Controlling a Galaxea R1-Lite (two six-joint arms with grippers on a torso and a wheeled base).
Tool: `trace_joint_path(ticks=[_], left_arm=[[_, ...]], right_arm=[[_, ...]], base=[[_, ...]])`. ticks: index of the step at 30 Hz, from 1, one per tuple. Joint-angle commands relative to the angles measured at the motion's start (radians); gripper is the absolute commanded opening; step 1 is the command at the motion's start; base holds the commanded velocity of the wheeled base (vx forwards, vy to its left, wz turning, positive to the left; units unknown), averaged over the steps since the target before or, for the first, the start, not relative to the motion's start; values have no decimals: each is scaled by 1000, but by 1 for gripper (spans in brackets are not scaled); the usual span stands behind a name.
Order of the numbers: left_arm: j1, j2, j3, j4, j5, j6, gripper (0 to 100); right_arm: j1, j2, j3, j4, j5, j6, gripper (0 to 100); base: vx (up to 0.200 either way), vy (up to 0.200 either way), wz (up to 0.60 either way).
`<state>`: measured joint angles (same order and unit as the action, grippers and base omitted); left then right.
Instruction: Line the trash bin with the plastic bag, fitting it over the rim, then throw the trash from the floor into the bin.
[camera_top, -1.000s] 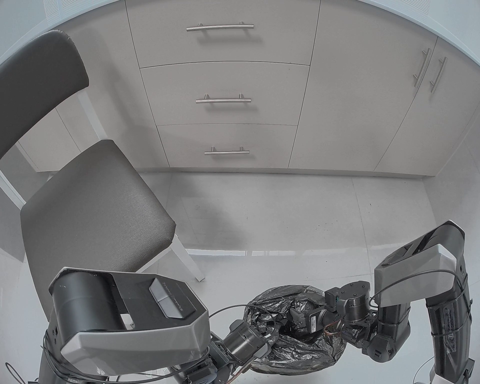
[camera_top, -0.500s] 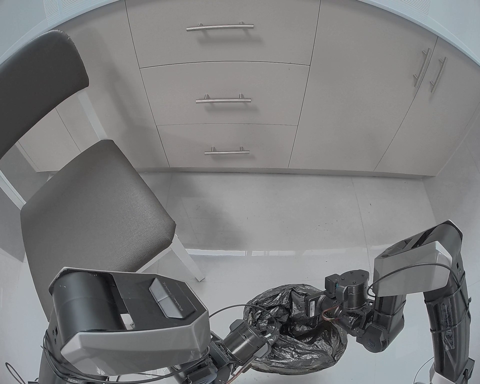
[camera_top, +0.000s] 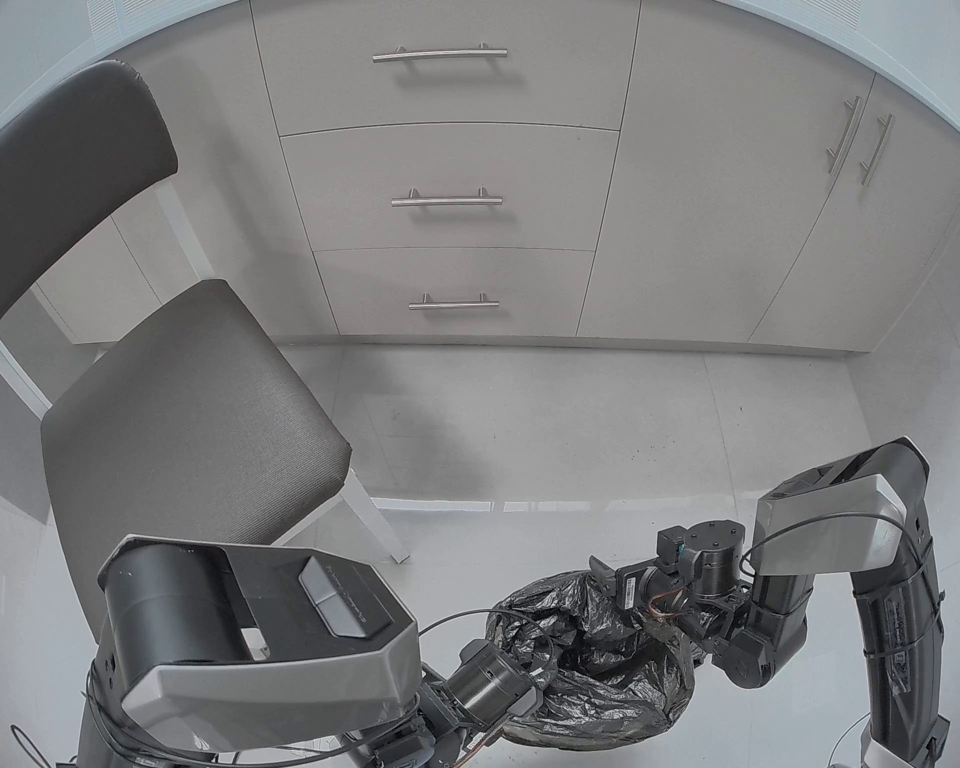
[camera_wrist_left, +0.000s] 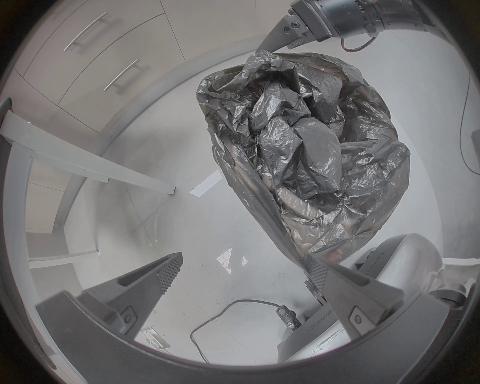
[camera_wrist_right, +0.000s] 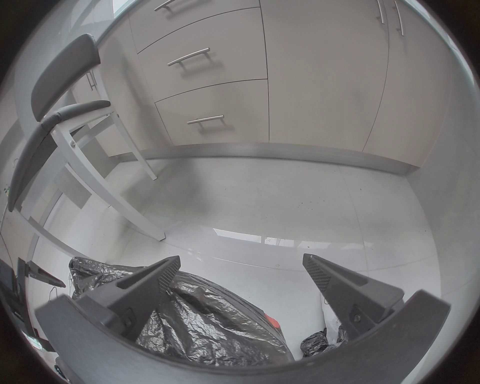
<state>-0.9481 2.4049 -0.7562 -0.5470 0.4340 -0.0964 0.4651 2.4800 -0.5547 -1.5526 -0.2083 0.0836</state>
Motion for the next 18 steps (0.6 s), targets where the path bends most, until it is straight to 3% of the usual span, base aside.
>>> trace_joint_path(ticks=[1, 8, 10, 14, 18], left_arm=[[0, 0, 0, -1, 0, 0, 100], [0, 0, 0, -2, 0, -2, 100], [2, 0, 0, -2, 0, -2, 100], [0, 2, 1, -2, 0, -2, 100], [2, 2, 1, -2, 0, -2, 100]], right_arm=[[-11, 8, -2, -18, 3, 1, 100], [6, -69, 65, -18, 24, 2, 100], [13, -92, 98, -18, 61, 1, 100], [13, -130, 211, -18, 233, -74, 100], [13, -85, 213, -18, 254, -114, 100]], base=[[0, 0, 0], [0, 0, 0], [0, 0, 0], [0, 0, 0], [0, 0, 0]])
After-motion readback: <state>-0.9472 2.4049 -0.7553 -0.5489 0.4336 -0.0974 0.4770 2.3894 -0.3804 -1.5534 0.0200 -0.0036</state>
